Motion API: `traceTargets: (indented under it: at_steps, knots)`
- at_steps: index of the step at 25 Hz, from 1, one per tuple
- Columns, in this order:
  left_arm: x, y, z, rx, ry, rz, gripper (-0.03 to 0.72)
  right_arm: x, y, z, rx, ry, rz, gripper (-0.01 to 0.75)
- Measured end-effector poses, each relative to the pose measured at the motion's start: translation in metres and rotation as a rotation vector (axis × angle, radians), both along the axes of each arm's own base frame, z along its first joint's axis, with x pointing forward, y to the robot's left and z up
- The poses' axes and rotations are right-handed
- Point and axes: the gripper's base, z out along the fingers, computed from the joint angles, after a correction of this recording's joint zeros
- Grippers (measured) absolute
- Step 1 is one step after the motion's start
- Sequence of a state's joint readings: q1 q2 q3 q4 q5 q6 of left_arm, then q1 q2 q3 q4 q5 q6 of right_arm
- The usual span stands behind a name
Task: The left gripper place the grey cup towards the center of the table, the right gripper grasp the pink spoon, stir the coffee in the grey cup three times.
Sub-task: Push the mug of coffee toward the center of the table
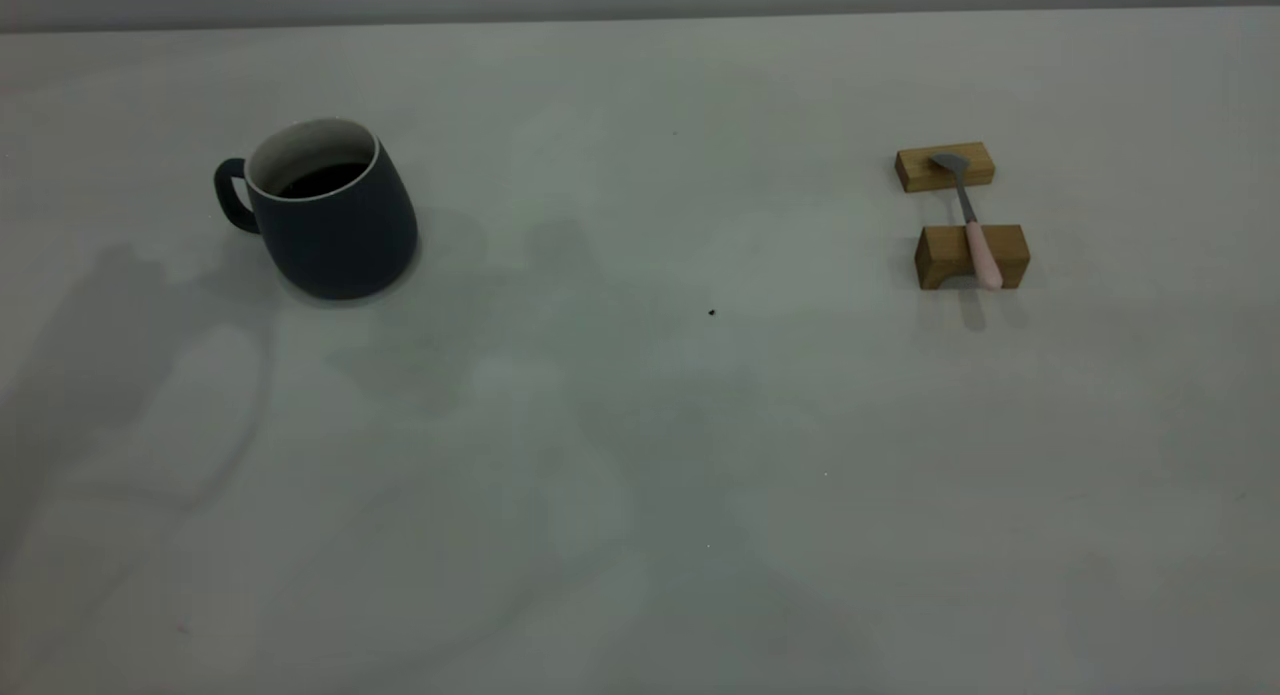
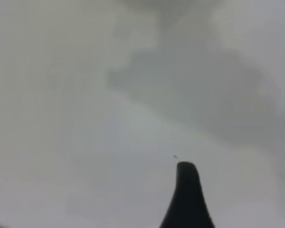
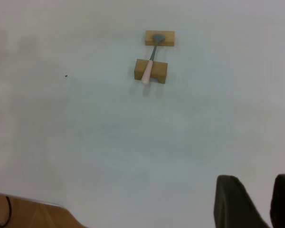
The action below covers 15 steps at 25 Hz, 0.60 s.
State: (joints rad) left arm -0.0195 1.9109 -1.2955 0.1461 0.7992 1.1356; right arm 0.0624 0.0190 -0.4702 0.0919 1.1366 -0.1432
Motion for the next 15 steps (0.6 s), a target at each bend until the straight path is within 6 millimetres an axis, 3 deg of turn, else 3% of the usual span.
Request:
traceTargets:
  at_steps: [6, 15]
  knots:
    - [0.028, -0.001, -0.037, 0.007, 0.003, -0.148, 0.636, 0.0, 0.0, 0.0, 0.0, 0.0, 0.0, 0.237]
    - [0.045, -0.022, -0.087, 0.034, -0.023, -0.363, 0.616, 0.0, 0.0, 0.0, 0.0, 0.0, 0.0, 0.237]
